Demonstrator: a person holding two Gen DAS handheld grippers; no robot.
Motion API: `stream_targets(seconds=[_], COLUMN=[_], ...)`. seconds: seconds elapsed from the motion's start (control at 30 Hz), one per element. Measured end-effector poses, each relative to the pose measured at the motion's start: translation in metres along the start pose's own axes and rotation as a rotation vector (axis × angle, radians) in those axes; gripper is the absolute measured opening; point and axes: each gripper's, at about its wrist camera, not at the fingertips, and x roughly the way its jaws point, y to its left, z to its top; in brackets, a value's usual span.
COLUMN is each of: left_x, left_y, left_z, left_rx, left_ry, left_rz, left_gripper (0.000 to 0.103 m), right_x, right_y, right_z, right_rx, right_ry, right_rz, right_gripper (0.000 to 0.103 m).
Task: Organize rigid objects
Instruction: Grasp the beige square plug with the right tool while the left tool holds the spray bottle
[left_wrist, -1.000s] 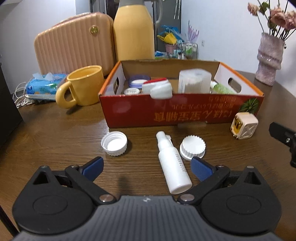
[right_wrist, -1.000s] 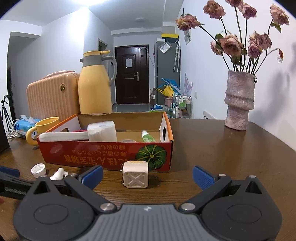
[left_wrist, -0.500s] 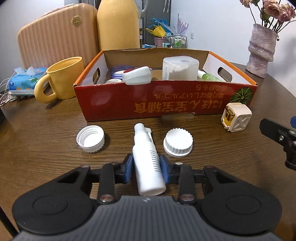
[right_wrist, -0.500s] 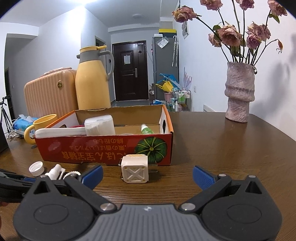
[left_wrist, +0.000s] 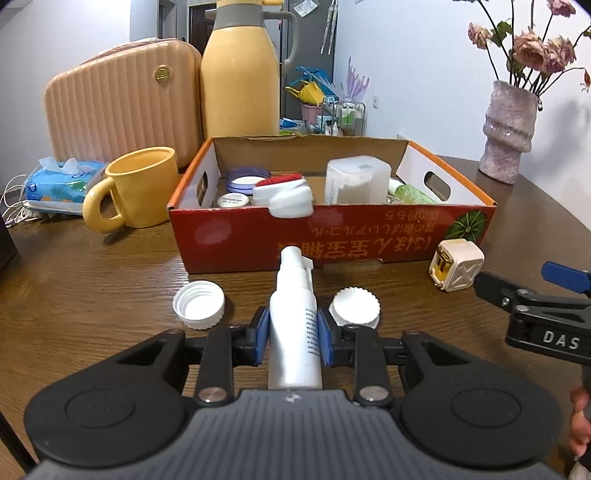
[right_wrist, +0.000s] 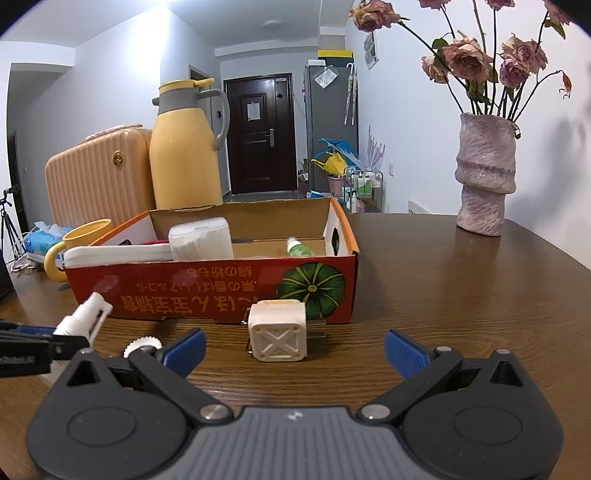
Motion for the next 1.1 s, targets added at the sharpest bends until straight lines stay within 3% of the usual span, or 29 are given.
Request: stream_targets(seconds=[0.77,0.97,1.07,1.1], left_x=[-0.011,-0.011,-0.011,-0.011], left_y=[0.033,0.033,0.034,0.034], left_z=[0.003,0.003,0.004,0.004], left_rx=[-0.029,-0.03,-0.033,-0.034], left_ry=[-0.047,-0.049,-0.048,-0.047], left_rz=[0.023,0.023,0.025,0.025], left_gripper=[0.028,0.028,0.028,0.028], right_x=[0.065,0.075,0.077,0.077], right_y=[0.011,0.008,0.007,0.007], right_z=[0.016,0.019,0.019,0.019], right_rx=[-0.017,-0.005,-0.005,-0.008], right_ry=[0.083,0.109,0.12,0.119], right_rz=[-0.08,-0.074,-0.057,-0.042], right_gripper=[0.101,0.09,0.077,0.065])
